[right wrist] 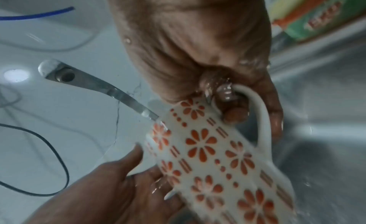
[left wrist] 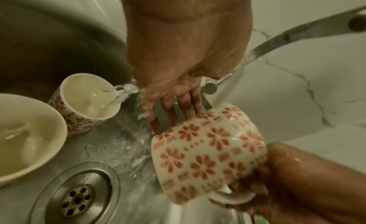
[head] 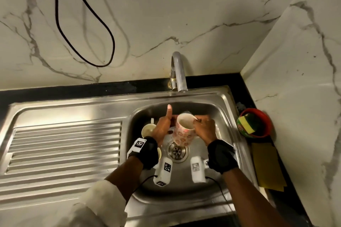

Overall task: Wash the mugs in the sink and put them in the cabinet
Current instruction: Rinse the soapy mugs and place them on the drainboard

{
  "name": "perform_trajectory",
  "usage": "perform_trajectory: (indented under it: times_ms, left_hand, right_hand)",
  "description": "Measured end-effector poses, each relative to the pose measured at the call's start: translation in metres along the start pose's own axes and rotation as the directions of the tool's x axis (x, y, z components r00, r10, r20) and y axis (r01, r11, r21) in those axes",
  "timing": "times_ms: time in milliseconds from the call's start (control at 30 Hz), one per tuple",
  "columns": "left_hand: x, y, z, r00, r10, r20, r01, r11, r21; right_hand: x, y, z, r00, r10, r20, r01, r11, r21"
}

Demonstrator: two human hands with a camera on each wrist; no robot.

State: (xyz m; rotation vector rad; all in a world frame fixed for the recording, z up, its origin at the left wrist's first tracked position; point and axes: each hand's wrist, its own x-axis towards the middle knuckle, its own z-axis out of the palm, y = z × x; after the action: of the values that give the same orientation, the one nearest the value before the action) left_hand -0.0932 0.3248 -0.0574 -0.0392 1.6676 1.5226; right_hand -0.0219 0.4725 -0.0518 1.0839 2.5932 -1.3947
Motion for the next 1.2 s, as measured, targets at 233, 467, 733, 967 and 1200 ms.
perform_trajectory:
  times_ms: [233,467,733,967,1200]
  left_hand:
    - [-0.002,-0.022,-0.011,0.975,0.048,0.216,-0.100,0.967,0.235]
    - [-0.009,-0.021,-0.020,0.900,0.409,0.153,-0.400,0.631,0.665]
    - [-0.020,-0.024,-0.039,0.972,0.213,0.098,-0.228,0.955,0.189]
    - [-0.018,-0.015,-0.034,0.965,0.153,0.214,-0.190,0.968,0.162]
    - [-0.003,-0.022,-0.043,0.988,0.115,0.104,-0.140,0.948,0.284]
  right_hand:
    - [-0.019,0.017,0.013,0.955,0.163,0.246,-0.285,0.723,0.629]
    - [0.001,0.036,0.033,0.779,0.265,0.568,-0.599,0.045,0.800]
    - [-0.004,-0.013,0.022,0.901,0.096,0.424,-0.396,0.583,0.710]
    - [-0.019,-0.004,0.004,0.943,-0.056,0.328,-0.059,0.942,0.330]
    - [-0.003,0.017,0.004,0.998,0.024,0.058,-0.028,0.997,0.068]
